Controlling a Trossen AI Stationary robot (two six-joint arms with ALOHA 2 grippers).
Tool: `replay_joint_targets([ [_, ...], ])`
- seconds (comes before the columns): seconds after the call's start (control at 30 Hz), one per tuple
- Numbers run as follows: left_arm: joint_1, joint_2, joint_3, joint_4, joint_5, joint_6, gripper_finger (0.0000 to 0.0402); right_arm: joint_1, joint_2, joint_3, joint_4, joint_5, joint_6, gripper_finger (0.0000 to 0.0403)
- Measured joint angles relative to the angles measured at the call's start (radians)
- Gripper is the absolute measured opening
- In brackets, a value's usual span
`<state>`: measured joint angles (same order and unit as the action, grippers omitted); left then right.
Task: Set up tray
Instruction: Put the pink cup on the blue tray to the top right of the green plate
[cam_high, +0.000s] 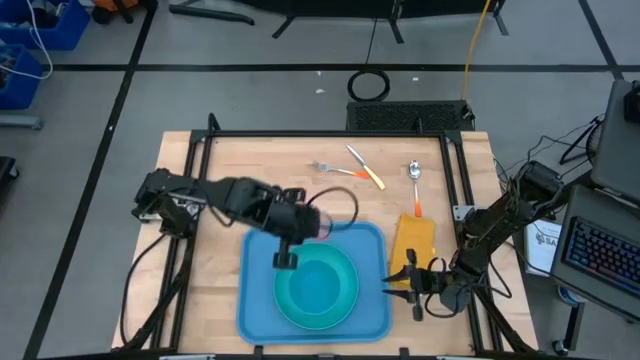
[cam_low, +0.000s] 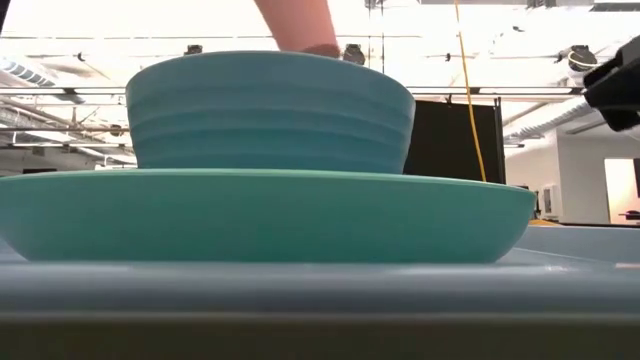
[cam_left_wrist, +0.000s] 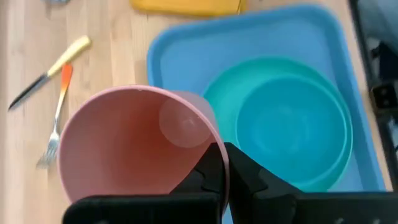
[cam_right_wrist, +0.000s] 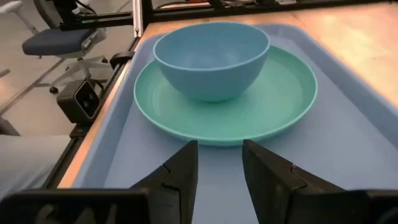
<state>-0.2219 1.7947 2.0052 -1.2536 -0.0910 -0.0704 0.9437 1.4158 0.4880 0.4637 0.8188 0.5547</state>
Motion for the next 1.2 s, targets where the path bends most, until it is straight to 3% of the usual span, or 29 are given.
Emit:
replay_joint_targets([
  [0.3,0.116,0.087,0.001,0.201,0.2,0.129,0.0002,0.035,0.0,-0.059,0.007,0.075,0.103,0.0114],
  [0.47,0.142,0.168,0.001,0.239,0.251,0.17,0.0002,0.049,0.0,-0.099,0.034,0.075,0.156,0.0114],
  [0.97,0.121,0.35,0.008,0.409,0.3,0.299,0.0002,0.06,0.0,-0.195,0.034,0.097,0.297,0.0114],
  [1.2,0.121,0.5,0.187,0.28,0.271,0.298,0.0002,0.06,0.0,-0.196,0.042,0.101,0.281,0.0114],
])
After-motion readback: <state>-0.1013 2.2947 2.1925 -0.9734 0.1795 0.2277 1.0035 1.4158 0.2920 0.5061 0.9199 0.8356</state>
